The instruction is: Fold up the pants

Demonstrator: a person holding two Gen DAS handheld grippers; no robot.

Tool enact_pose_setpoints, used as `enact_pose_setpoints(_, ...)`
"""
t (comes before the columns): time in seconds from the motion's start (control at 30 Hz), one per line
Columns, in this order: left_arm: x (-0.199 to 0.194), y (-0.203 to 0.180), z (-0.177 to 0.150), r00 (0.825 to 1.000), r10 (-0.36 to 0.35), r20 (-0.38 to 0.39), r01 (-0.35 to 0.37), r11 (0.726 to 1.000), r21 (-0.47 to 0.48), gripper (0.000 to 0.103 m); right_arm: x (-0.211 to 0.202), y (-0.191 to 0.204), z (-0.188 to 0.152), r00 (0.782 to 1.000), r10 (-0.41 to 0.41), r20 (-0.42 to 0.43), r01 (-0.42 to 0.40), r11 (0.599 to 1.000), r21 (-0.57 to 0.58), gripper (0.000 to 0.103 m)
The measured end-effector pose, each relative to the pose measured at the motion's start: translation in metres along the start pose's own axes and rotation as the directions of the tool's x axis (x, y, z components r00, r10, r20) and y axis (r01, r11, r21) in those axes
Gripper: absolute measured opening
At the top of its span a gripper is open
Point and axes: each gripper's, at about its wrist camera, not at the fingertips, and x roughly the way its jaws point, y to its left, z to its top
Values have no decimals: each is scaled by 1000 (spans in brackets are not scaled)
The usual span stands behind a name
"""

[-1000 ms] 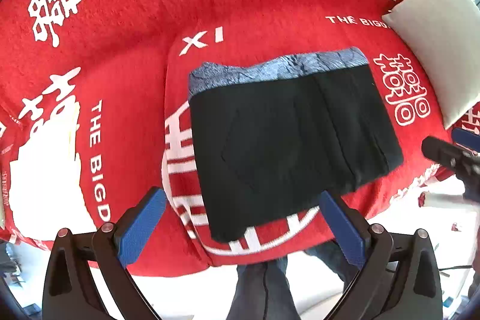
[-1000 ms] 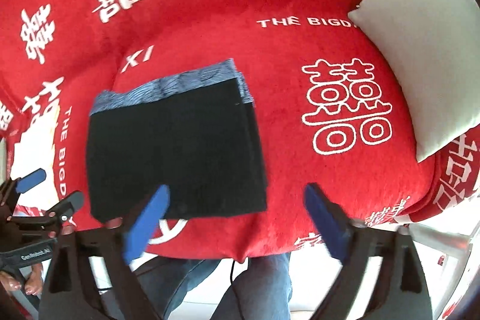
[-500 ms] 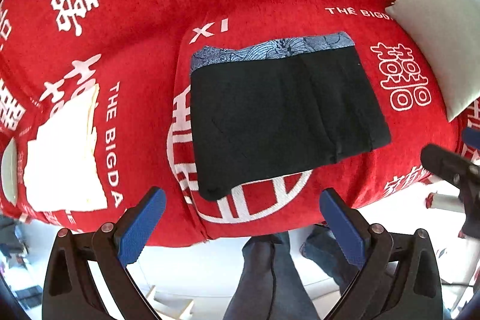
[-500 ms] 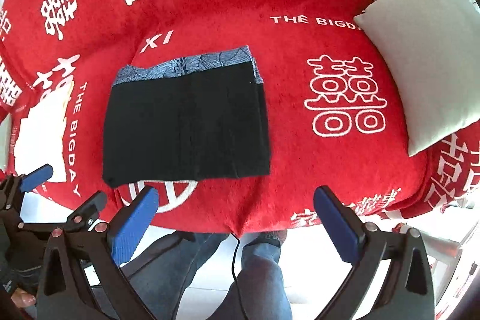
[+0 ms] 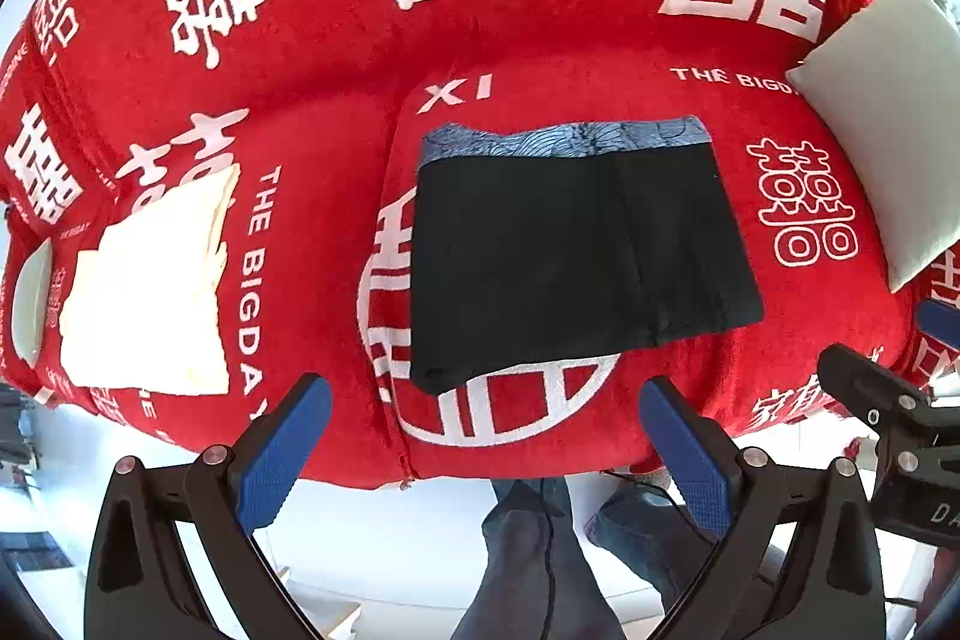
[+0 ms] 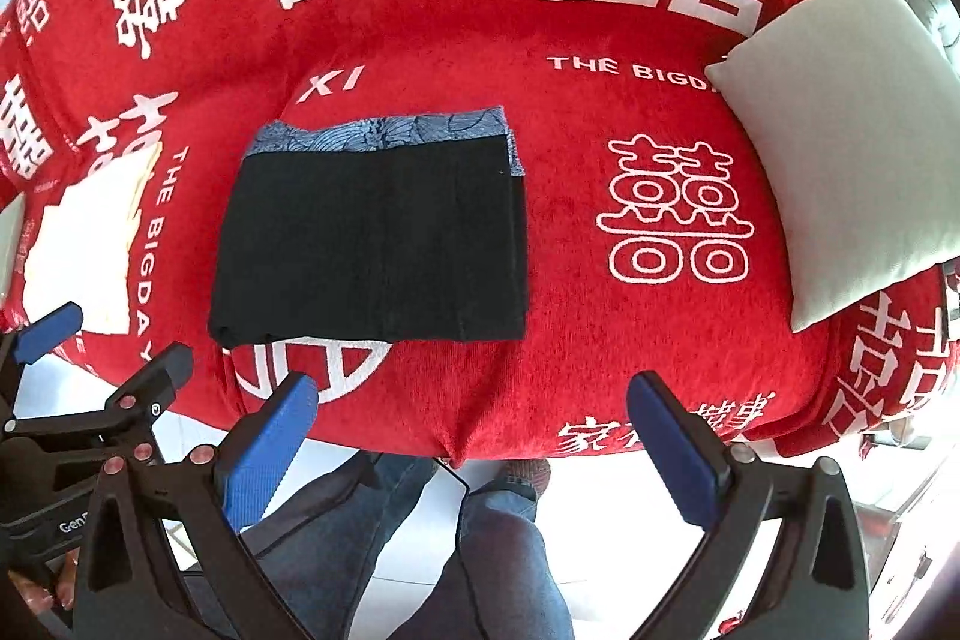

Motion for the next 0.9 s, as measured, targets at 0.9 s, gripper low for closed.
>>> enact_pose_setpoints(0.9,0,10,-5,999,41,3,-41,999,0,103,-2,12,1,1000,-29,11,29,999,-19,103)
